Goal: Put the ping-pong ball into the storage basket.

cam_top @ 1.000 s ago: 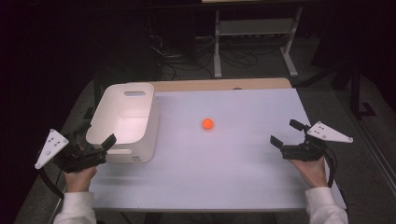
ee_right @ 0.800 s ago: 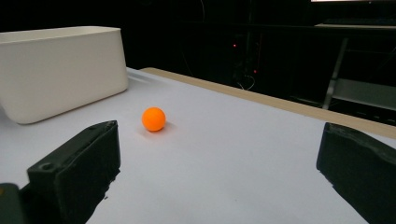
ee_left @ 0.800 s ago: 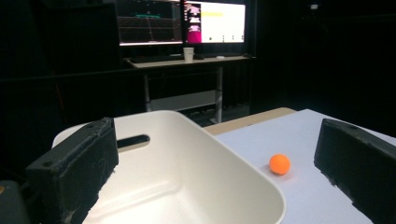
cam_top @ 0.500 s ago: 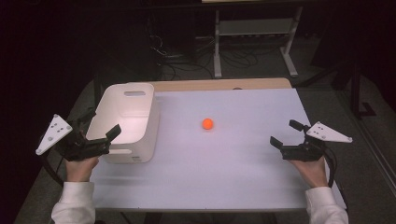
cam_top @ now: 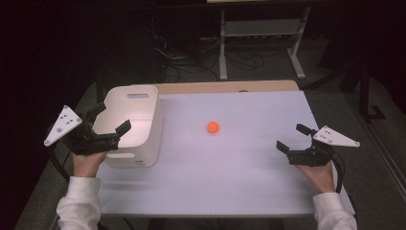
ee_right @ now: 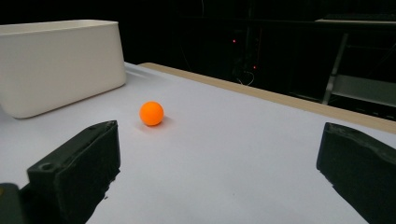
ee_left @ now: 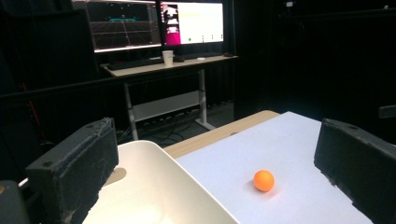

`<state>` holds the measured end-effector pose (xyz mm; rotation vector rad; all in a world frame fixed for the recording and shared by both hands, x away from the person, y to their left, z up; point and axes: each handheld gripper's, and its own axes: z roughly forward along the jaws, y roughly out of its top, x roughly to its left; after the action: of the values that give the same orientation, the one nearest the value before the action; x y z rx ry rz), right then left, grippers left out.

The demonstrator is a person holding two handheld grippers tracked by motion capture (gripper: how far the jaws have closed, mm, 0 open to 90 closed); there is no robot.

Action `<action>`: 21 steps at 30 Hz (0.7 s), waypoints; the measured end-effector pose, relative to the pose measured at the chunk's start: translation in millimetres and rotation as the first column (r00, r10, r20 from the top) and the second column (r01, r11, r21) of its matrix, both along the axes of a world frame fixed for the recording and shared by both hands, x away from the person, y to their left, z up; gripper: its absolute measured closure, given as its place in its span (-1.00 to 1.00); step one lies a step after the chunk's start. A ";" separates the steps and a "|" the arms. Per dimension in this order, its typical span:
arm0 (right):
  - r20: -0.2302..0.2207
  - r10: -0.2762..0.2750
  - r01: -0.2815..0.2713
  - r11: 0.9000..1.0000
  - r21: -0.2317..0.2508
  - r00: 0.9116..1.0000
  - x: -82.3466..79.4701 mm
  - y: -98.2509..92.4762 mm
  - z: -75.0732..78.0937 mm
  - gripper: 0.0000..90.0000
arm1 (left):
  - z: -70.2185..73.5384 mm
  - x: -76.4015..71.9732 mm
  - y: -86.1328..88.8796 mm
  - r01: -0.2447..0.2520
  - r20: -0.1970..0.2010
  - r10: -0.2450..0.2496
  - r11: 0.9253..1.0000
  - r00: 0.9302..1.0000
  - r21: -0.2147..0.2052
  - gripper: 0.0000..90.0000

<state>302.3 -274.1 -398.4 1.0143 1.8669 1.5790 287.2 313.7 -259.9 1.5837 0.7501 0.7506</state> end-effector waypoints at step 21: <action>-0.011 0.012 -0.012 1.000 -0.015 1.000 -0.9 3.1 -2.1 -1.00 | 2.5 25.5 -5.0 0.016 -0.079 -0.013 0.999 0.997 0.037 -1.00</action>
<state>301.4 -271.0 -400.5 1.0086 1.8926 1.5668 312.7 308.7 -257.4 1.6584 0.7845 0.6987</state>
